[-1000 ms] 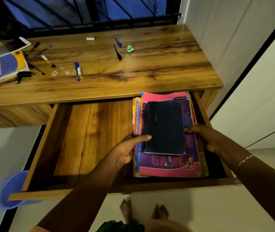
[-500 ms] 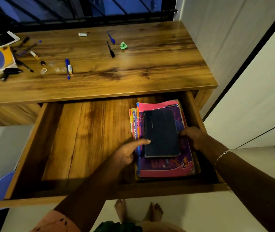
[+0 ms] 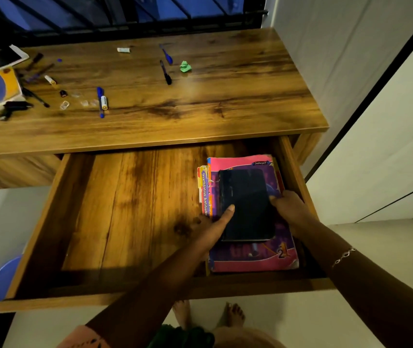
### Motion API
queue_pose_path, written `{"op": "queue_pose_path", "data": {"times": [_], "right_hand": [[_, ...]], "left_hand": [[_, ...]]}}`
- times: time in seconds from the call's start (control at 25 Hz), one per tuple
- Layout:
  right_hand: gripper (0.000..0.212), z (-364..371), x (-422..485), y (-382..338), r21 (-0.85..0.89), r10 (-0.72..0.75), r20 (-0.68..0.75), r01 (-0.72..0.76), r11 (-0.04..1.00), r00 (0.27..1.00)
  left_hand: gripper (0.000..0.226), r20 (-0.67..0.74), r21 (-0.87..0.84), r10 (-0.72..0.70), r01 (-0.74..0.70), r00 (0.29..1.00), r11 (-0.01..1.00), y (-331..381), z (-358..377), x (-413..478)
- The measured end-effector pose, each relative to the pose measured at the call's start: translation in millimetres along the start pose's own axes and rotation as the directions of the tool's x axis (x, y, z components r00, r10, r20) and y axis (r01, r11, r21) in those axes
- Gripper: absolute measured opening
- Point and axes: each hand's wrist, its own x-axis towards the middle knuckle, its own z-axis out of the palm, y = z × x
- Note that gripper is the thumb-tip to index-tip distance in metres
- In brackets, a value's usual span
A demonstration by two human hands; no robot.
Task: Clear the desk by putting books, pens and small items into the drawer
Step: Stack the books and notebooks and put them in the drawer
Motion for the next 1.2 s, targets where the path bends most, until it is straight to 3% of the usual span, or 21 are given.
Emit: {"op": "queue_pose_path", "data": {"times": [0.08, 0.16, 0.28, 0.44, 0.6, 0.8, 1.04, 1.2], "right_hand": [[0.035, 9.1, 1.6, 7.2, -0.252, -0.096, -0.025, 0.087, 0.964, 0.995], [0.052, 19.8, -2.8, 8.2, -0.51, -0.279, -0.093, 0.194, 0.838, 0.956], [0.056, 33.9, -13.3, 4.0, -0.649, -0.499, -0.041, 0.357, 0.672, 0.865], [0.053, 40.8, -14.1, 12.9, -0.734, -0.503, 0.009, 0.348, 0.584, 0.864], [0.053, 43.2, -18.2, 8.4, -0.778, -0.526, -0.012, 0.323, 0.539, 0.85], [0.055, 57.7, -39.3, 4.7, -0.789, -0.58, 0.05, 0.388, 0.476, 0.813], [0.059, 107.4, -90.8, 14.8, -0.795, -0.601, 0.121, 0.439, 0.417, 0.79], [0.058, 138.3, -127.1, 29.6, -0.734, -0.615, 0.227, 0.548, 0.401, 0.755]], "left_hand": [[0.096, -0.076, 0.163, -0.01, 0.022, 0.997, 0.986, -0.9, 13.1, -3.2], [0.087, -0.126, 0.21, 0.032, -0.004, 0.991, 0.978, -0.8, 22.1, -5.9], [0.073, -0.161, 0.289, 0.123, -0.072, 0.979, 0.955, -3.6, 27.2, -6.1], [0.063, -0.146, 0.409, 0.198, -0.123, 0.969, 0.904, -5.2, 24.0, -6.2], [0.066, -0.002, 0.543, 0.274, -0.229, 0.962, 0.808, -10.7, 4.0, -5.1], [0.07, 0.018, 0.669, 0.45, -0.345, 0.893, 0.658, -16.2, -39.6, -13.4], [0.065, 0.016, 0.717, 0.547, -0.391, 0.837, 0.577, -49.4, -91.2, -34.5], [0.065, 0.078, 0.781, 0.613, -0.43, 0.786, 0.453, -79.9, -116.6, -65.8]]}}
